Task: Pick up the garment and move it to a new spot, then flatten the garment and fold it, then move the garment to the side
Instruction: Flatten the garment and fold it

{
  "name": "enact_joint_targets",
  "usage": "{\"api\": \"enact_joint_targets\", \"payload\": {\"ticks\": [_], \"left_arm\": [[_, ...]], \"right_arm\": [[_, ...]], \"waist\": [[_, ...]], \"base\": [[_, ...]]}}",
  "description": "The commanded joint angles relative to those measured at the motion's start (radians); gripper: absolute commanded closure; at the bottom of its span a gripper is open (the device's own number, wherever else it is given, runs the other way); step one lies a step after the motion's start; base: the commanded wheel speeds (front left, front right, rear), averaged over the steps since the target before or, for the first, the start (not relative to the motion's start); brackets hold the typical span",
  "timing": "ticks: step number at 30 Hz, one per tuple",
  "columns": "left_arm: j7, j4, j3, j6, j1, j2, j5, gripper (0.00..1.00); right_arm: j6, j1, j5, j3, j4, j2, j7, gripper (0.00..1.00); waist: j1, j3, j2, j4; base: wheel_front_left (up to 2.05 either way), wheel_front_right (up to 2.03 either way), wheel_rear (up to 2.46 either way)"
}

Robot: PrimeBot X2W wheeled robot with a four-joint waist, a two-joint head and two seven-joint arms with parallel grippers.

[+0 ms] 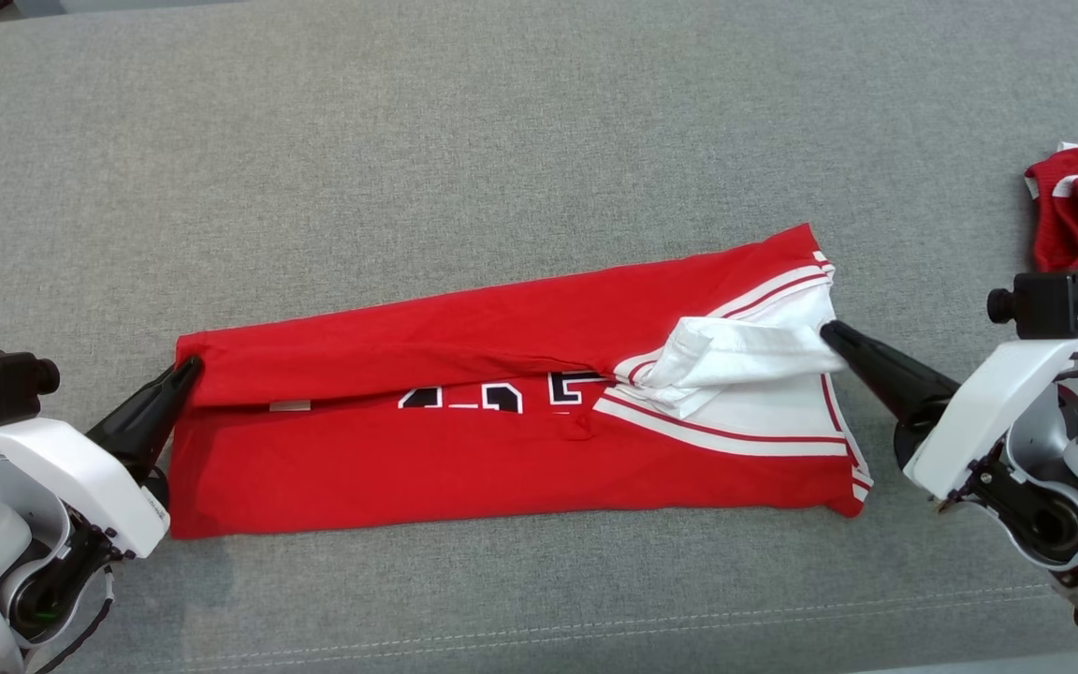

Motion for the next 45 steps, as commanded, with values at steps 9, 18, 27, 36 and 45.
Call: {"api": "enact_joint_targets", "payload": {"ticks": [9,18,27,36,45], "left_arm": [[-0.006,0.002,0.031,0.000,0.020,0.054,0.006,1.00],[-0.006,0.015,0.025,0.000,0.044,0.057,0.002,1.00],[-0.006,0.087,0.036,0.000,0.055,0.045,0.025,0.00],[-0.006,0.152,0.307,0.001,0.131,-0.043,0.246,0.00],[-0.006,0.058,0.625,0.044,0.289,-0.195,0.507,0.00]], "right_arm": [[-0.003,0.079,0.034,0.010,-0.031,-0.031,0.023,1.00],[-0.003,0.103,0.050,0.010,-0.031,-0.030,0.023,1.00],[-0.003,0.117,0.052,-0.001,0.008,-0.013,-0.003,0.00],[-0.003,0.131,0.008,-0.074,0.107,0.003,-0.159,0.00],[-0.003,0.128,-0.082,-0.103,0.231,0.085,-0.268,0.00]], "waist": [[0.0000,-0.019,0.0000,-0.004],[0.0000,-0.048,0.0000,-0.009],[0.0000,-0.048,0.0000,-0.015],[0.0000,-0.072,0.0000,0.012],[0.0000,-0.101,0.0000,0.059]], "base": [[0.00,0.00,0.00],[0.00,0.00,0.00],[0.00,0.00,0.00],[0.00,0.00,0.00],[0.00,0.00,0.00]]}}
